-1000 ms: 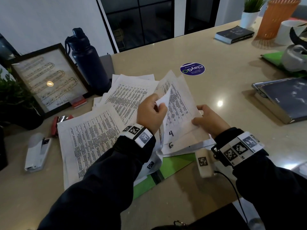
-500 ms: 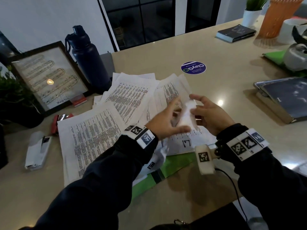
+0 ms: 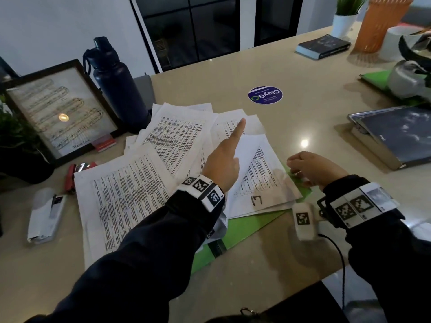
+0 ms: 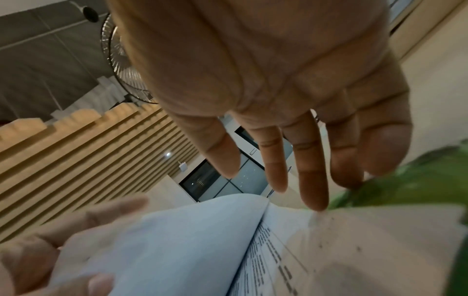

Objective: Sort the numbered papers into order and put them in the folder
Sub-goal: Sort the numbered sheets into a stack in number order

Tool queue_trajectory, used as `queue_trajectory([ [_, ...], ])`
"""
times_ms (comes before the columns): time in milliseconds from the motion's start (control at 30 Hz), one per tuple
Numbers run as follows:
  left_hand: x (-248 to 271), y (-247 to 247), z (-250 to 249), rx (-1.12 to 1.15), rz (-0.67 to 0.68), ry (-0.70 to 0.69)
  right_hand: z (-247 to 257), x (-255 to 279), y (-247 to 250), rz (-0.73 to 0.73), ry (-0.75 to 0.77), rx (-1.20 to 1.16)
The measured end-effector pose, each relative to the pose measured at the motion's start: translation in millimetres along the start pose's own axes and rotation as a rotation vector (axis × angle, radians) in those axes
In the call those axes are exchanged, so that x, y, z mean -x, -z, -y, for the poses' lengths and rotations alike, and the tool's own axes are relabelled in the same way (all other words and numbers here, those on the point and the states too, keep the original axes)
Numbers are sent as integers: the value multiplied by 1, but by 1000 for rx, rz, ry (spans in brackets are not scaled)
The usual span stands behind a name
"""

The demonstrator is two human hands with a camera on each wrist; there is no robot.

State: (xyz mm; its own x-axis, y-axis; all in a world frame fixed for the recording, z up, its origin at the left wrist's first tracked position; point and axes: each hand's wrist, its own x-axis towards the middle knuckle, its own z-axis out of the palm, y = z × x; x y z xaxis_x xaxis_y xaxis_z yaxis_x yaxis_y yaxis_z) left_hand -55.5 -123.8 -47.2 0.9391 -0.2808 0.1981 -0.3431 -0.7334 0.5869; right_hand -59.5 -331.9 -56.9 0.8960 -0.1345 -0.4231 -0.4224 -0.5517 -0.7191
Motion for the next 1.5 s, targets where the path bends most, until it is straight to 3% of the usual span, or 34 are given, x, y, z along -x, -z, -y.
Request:
queue_trajectory([
  [200, 0, -6, 6, -49, 111, -16, 4, 8, -6, -64, 77, 141],
  [500, 0, -6, 5, 52, 80, -41, 1, 9, -11, -28, -33, 61],
  [733, 1, -6, 2, 21, 104, -58, 5, 14, -11, 54, 11, 98],
  [800, 2, -7, 2, 31, 126, -72, 9, 13, -13, 113, 68, -34],
  [867, 3, -6, 2, 41, 143, -71, 16, 12, -15, 158, 152, -309],
  [933, 3, -4, 0, 75, 127, -64, 23, 11, -17, 198, 204, -604],
  [1000, 4, -3, -2, 160, 90, -82, 29, 10, -20, 249, 243, -734],
  [1133, 4, 3, -1, 260, -18, -38, 33, 10, -25, 280, 294, -687],
  [1233, 4, 5, 0, 237, 99, 18, 32, 14, -25, 306, 325, -707],
  [1333, 0, 1, 2, 23, 119, 8, 27, 13, -21, 286, 278, -715],
  [1500, 0, 1, 2, -56, 105, 1, 2, -6, -3, 6, 17, -65],
])
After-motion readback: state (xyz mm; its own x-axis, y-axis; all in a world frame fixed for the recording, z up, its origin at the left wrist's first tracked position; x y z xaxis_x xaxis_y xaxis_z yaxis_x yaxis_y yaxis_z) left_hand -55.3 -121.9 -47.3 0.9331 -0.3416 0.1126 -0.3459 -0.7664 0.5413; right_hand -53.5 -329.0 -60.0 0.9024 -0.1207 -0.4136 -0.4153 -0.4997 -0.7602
